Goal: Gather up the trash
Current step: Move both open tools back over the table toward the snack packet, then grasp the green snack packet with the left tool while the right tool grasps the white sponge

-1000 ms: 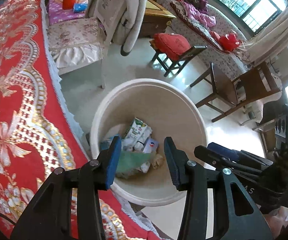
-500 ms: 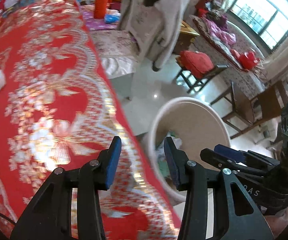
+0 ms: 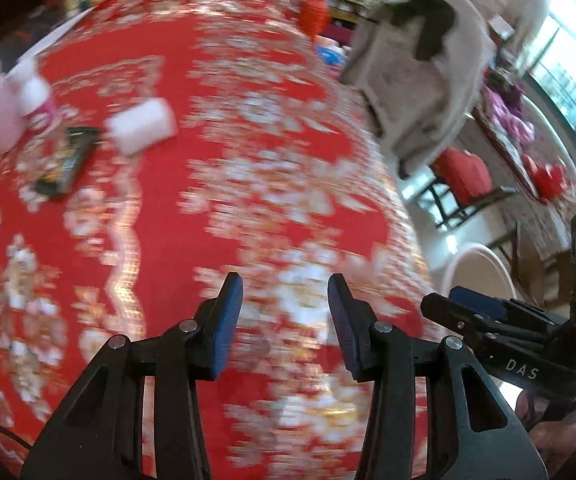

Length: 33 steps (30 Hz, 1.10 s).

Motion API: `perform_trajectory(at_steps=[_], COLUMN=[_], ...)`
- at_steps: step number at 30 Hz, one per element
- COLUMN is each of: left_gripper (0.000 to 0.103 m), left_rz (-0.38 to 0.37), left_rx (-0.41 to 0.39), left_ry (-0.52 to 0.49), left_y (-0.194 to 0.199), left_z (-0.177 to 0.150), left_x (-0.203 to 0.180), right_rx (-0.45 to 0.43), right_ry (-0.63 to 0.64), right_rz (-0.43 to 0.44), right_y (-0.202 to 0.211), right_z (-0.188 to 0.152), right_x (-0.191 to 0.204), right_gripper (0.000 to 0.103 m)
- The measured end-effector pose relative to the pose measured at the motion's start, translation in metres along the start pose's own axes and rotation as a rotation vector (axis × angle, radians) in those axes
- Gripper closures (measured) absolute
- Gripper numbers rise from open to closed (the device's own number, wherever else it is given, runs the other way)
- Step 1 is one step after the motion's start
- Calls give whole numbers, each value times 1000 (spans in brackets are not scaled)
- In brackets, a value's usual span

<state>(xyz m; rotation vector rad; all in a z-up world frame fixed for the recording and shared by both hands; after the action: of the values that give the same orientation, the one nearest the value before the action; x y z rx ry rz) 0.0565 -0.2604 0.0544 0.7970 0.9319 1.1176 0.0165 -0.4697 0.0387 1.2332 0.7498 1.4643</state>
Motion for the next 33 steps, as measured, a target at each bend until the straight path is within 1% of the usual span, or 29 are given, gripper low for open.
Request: perform_trajectory(at_steps=[2,6,7,8,10,13,17,20,21,25,27,28,29,30,31,33], left_gripper=[61,60,59,53,46,46,46,46,46,46,47,53,67,72,78,81], left_rz=[20,57,67,73,75,79,97,103,116,128,157,159,155,162,150,102], left_rx=[-6,-15,-20,-23,-27,-20,-11,9,17,40,56,52,42,42,45,52], left_ry=[32,98,116,126,150,168,145,126,119,103,84,80,79,84,102,155], left_y=[4,8,8,9,6,-3,-16,-32,-37,-50,-55,-56,-55,-53,-52,-49], left_z=[6,23,30,33,46,64,82,94,97,101,100,99,98,97,97,94], left_x=[25,80,96,104,129,159,179,188,191,198,201,204,206,210,216,227], right_rx=[6,19,23,27,33,38,40,39,38,30,29,29,30,34,36,39], right_ry=[30,95,109,123,142,165,193,214,218,241,253,260,266,276,286,316], right_rz=[14,36,41,45,50,59,65,67,66,70,71,72,74,77,81,91], right_y=[-10,-32,-38,-44,-51,-64,-77,-88,-90,-104,-112,-116,-119,-123,-126,-131], right_z=[9,28,33,38,45,60,79,95,99,120,131,135,139,143,146,150], right_x=[20,64,76,86,100,123,144,161,165,184,194,198,203,208,213,224], right_gripper=[49,48,48,47,45,42,39,37,36,34,34,34,34,34,34,33])
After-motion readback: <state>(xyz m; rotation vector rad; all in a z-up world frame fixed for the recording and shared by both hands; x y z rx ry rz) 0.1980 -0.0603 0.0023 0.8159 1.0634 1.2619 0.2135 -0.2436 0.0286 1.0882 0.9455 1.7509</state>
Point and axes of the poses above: each gripper's, at about its wrist camera, not at the fingertips, and y roughly against the way its jaws point, x to its left, z to its top, the point moved 1 cm from there along -y, roughly the way its jaws point, and after that the axes turned 2 degrees about x, right-handed, at the moved point
